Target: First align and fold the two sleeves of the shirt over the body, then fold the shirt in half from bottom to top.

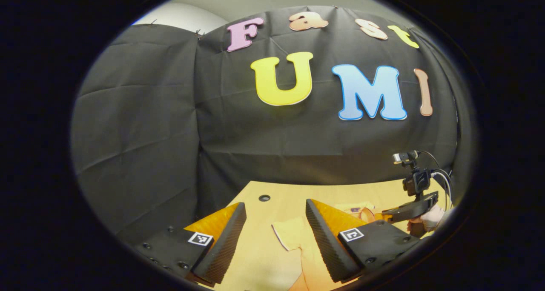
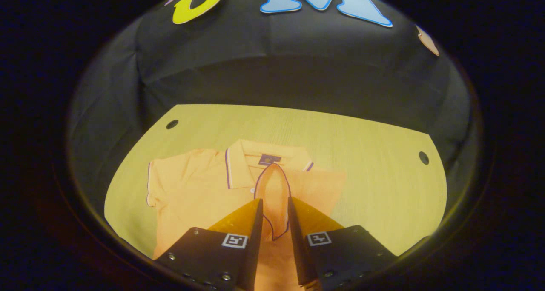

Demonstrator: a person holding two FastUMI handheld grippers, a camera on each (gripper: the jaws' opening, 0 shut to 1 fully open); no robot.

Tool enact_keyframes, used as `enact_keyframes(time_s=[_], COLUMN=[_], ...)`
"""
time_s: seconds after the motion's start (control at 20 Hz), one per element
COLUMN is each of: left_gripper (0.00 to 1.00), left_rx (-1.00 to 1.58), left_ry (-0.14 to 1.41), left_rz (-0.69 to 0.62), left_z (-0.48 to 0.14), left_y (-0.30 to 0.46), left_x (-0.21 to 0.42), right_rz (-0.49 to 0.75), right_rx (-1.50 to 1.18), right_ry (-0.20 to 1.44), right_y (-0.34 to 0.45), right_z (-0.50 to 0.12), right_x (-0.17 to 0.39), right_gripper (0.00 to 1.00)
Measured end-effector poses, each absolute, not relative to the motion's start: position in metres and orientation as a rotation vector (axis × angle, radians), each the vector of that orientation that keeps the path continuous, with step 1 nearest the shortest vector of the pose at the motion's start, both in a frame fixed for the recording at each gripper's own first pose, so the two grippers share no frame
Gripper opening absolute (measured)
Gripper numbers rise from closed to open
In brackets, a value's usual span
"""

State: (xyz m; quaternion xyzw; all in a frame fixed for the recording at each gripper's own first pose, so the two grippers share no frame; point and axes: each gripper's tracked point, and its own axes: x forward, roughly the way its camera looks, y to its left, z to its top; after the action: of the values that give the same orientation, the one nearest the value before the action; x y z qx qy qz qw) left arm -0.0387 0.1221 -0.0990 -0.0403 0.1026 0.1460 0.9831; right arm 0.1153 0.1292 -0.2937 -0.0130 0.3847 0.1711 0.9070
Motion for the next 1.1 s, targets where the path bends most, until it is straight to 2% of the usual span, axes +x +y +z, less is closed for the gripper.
enact_keyframes(time_s=[0.15, 0.2, 0.55, 0.6, 0.65, 0.7, 0.75, 0.8, 0.85, 1.0, 1.05, 1.1], left_gripper=[0.99, 0.93, 0.93, 0.99, 0.99, 0.93, 0.93, 0.99, 0.93, 0.94, 0.99, 0.94], left_rx=[-0.085, -0.085, -0.119, -0.13, -0.143, -0.154, -0.16, -0.166, -0.168, -0.159, -0.157, -0.158], left_ry=[0.243, 0.256, 0.365, 0.389, 0.414, 0.44, 0.466, 0.493, 0.519, 0.596, 0.612, 0.626], left_rz=[0.26, 0.251, 0.198, 0.197, 0.196, 0.197, 0.2, 0.197, 0.192, 0.183, 0.182, 0.179], left_z=[-0.124, -0.135, -0.227, -0.244, -0.26, -0.275, -0.291, -0.306, -0.319, -0.358, -0.366, -0.373], left_y=[0.119, 0.119, 0.125, 0.126, 0.128, 0.132, 0.134, 0.134, 0.133, 0.136, 0.137, 0.137], left_x=[-0.022, -0.015, 0.046, 0.054, 0.062, 0.069, 0.073, 0.077, 0.081, 0.091, 0.094, 0.096], right_rz=[0.343, 0.339, 0.319, 0.315, 0.309, 0.301, 0.293, 0.29, 0.277, 0.23, 0.224, 0.215], right_rx=[-0.024, -0.021, 0.007, 0.014, 0.018, 0.019, 0.022, 0.036, 0.047, 0.063, 0.078, 0.09], right_ry=[0.789, 0.785, 0.759, 0.761, 0.763, 0.765, 0.767, 0.773, 0.785, 0.806, 0.818, 0.825], right_y=[0.121, 0.119, 0.1, 0.098, 0.094, 0.09, 0.085, 0.082, 0.077, 0.059, 0.056, 0.053], right_z=[-0.291, -0.287, -0.264, -0.262, -0.26, -0.258, -0.256, -0.254, -0.255, -0.257, -0.258, -0.261], right_x=[0.112, 0.11, 0.09, 0.084, 0.078, 0.073, 0.067, 0.061, 0.053, 0.033, 0.025, 0.02], right_gripper=[0.36, 0.36, 0.36, 0.36, 0.36, 0.36, 0.36, 0.36, 0.36, 0.36, 0.36, 0.36])
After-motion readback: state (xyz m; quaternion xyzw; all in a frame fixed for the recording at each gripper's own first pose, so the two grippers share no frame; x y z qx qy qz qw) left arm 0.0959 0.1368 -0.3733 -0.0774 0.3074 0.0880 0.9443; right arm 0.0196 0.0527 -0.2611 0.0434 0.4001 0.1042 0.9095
